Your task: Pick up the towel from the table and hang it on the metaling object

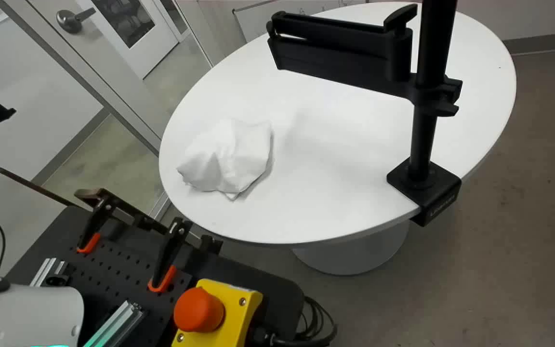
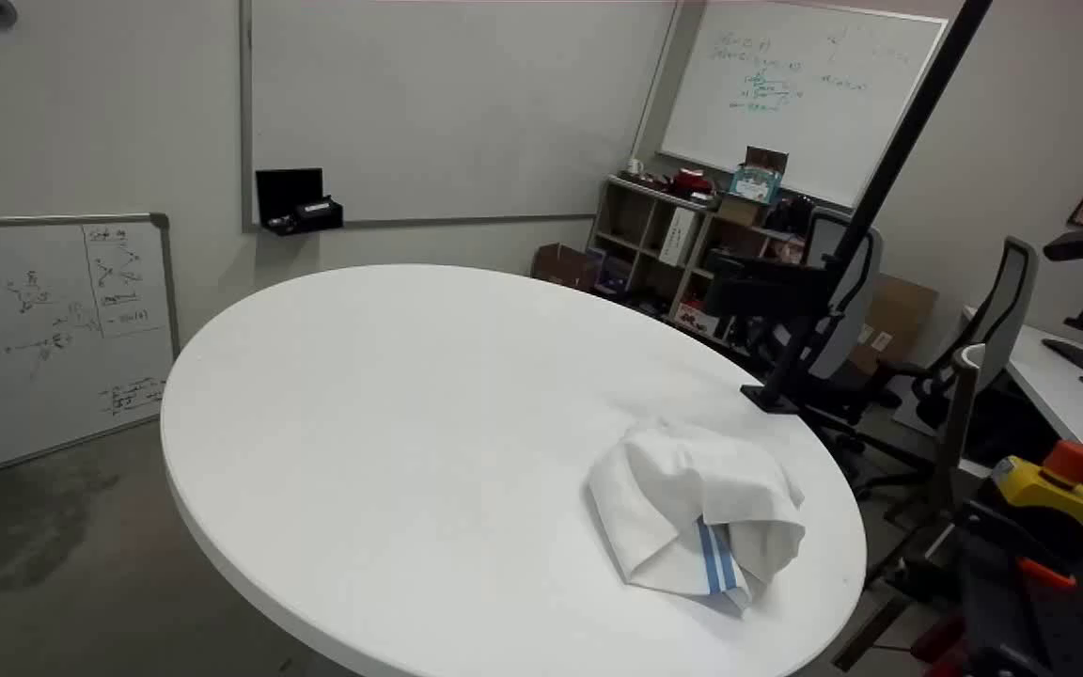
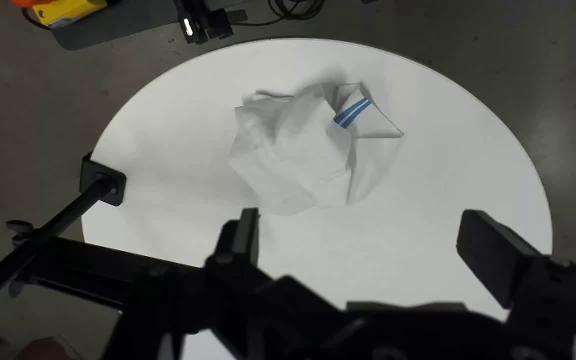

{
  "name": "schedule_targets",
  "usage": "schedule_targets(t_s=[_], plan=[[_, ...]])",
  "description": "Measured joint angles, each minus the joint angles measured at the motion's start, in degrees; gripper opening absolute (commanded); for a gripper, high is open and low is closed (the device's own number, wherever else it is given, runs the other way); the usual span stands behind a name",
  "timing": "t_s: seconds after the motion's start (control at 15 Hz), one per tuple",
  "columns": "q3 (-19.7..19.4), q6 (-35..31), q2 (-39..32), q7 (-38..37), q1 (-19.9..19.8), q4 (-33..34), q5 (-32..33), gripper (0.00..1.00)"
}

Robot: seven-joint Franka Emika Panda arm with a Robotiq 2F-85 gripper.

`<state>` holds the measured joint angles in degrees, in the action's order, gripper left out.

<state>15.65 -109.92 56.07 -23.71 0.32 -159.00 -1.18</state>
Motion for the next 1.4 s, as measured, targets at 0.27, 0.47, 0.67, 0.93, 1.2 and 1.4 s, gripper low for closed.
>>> schedule_targets(t_s=[0.27,0.47,0.67,0.93,1.2,1.4], plan=[[0.0,0.0,0.0,0.0,0.0,0.0,0.0,1.0],[0.0,0.0,0.0,0.0,0.0,0.0,0.0,1.0],[0.0,0.0,0.0,0.0,0.0,0.0,0.0,1.0],[0.0,0.0,0.0,0.0,0.0,0.0,0.0,1.0],[-0.1,-1.2,-0.5,-0.1,-1.1,0.0,0.4,1.0],[-0.2,-5.1,-3.4,-0.2,-4.2,0.0,2.2,1.0]])
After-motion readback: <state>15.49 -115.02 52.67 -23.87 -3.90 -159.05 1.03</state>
